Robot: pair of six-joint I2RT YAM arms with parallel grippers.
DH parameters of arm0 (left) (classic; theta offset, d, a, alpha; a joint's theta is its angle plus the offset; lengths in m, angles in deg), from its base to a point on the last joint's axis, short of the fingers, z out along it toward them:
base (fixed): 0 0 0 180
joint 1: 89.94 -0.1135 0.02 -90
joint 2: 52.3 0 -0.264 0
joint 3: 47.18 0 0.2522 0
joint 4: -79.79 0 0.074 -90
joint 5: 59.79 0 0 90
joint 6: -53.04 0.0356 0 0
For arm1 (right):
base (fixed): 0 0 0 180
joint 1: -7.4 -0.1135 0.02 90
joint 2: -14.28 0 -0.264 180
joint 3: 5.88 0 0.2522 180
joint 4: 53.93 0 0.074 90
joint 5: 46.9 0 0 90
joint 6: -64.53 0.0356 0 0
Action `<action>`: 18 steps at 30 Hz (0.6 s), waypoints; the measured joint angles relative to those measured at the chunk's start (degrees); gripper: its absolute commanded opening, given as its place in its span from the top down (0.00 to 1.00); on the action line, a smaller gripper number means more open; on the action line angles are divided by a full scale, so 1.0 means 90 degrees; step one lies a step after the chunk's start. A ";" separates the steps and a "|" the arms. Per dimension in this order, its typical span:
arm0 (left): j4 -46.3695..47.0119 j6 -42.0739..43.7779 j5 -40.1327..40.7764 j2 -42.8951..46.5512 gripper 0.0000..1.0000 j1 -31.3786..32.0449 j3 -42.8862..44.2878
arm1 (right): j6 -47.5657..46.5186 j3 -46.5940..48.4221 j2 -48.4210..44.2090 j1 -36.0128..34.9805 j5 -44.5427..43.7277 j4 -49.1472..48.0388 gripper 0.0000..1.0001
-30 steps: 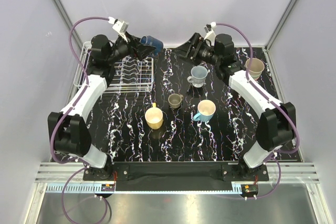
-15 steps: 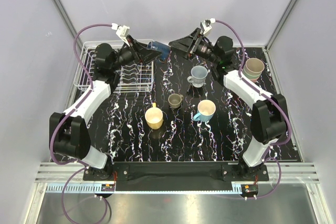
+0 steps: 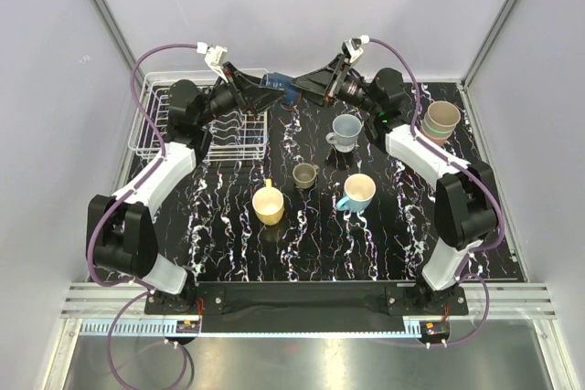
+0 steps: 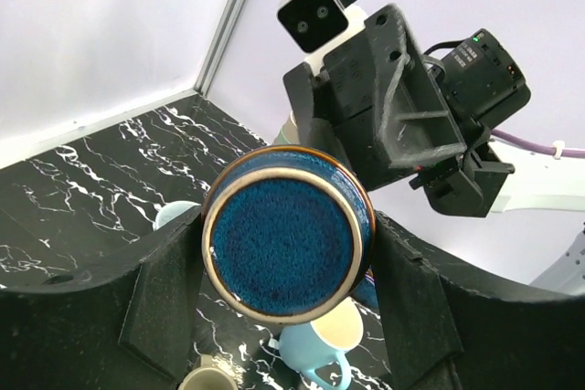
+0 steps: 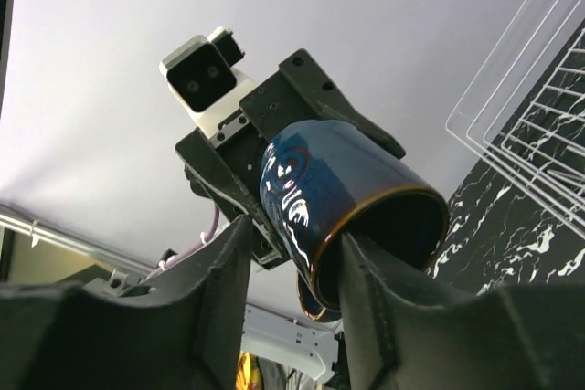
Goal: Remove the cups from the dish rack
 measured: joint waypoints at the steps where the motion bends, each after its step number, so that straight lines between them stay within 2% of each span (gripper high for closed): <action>1: 0.0019 -0.0019 0.0000 0.0000 1.00 0.0007 -0.0015 | 0.0044 -0.0002 0.0017 -0.0022 0.0029 -0.0049 0.58; 2: 0.0034 -0.0032 -0.0002 0.0000 1.00 0.0012 -0.0034 | 0.0075 -0.0002 0.0044 -0.0044 0.0061 -0.0114 0.65; 4: 0.0034 -0.0051 -0.0017 0.0000 0.98 0.0012 -0.0041 | 0.0143 -0.0005 0.0090 -0.0080 0.0095 -0.0197 0.70; 7: 0.0053 -0.0119 -0.0051 0.0015 0.84 0.0012 -0.0090 | 0.0226 -0.0015 0.0168 -0.0087 0.0148 -0.0362 0.85; 8: 0.0051 -0.0185 -0.0075 0.0032 0.75 0.0010 -0.0131 | 0.0245 -0.0024 0.0185 -0.0087 0.0192 -0.0444 0.95; 9: 0.0015 -0.0238 -0.0114 0.0063 0.70 0.0010 -0.0172 | 0.0253 -0.0044 0.0192 -0.0087 0.0253 -0.0510 1.00; 10: -0.0041 -0.0289 -0.0146 0.0109 0.62 0.0012 -0.0206 | 0.0277 -0.0058 0.0194 -0.0087 0.0325 -0.0573 1.00; 11: -0.0102 -0.0299 -0.0165 0.0160 0.49 0.0012 -0.0240 | 0.0294 -0.0068 0.0194 -0.0090 0.0396 -0.0627 1.00; 14: -0.0396 -0.0177 -0.0141 0.0403 0.36 0.0017 -0.0345 | 0.0296 -0.0083 0.0194 -0.0121 0.0532 -0.0704 1.00; 15: -0.0537 -0.0100 -0.0131 0.0498 0.24 0.0017 -0.0381 | 0.0282 -0.0083 0.0192 -0.0138 0.0583 -0.0704 1.00; 18: -0.0976 0.0284 0.0029 0.0782 0.11 0.0022 -0.0483 | 0.0204 -0.0083 0.0143 -0.0228 0.0595 -0.0559 1.00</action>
